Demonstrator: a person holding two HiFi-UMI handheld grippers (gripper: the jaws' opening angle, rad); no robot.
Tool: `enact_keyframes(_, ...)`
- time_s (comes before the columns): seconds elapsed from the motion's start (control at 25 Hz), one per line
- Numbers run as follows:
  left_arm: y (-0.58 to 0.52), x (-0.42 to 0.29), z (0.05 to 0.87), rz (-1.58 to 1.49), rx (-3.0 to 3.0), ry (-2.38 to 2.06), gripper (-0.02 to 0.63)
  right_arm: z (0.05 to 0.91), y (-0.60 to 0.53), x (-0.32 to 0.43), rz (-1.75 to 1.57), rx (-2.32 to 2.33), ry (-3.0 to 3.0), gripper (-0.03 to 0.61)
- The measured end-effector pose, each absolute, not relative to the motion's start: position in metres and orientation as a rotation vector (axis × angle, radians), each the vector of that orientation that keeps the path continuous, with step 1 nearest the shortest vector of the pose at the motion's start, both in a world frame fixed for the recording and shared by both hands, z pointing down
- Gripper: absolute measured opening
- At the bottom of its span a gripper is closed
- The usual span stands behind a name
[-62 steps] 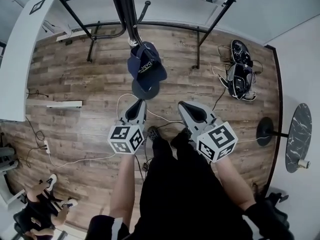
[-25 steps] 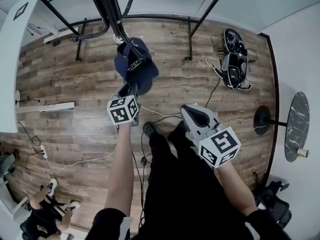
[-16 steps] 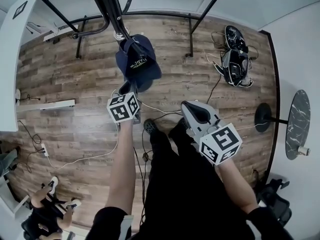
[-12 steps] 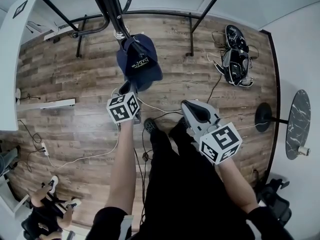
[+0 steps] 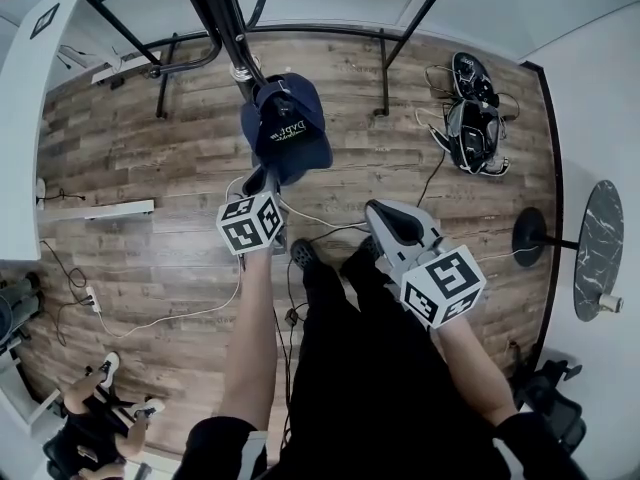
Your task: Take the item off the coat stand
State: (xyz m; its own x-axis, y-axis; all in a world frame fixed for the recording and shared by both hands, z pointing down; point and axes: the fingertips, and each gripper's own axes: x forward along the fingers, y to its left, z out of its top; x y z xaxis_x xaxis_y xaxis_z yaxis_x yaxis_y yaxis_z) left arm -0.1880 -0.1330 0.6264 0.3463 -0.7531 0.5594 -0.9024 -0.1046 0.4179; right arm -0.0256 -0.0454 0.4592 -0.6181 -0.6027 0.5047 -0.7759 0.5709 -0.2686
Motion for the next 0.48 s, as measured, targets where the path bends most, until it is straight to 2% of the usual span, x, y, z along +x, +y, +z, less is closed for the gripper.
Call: enact_keyframes(0.48,-0.107,-0.172,0.608,0.229,1.912,-1.414,0.031,0.448,-0.043,-0.024,0.641,1.131,-2.487,0.031)
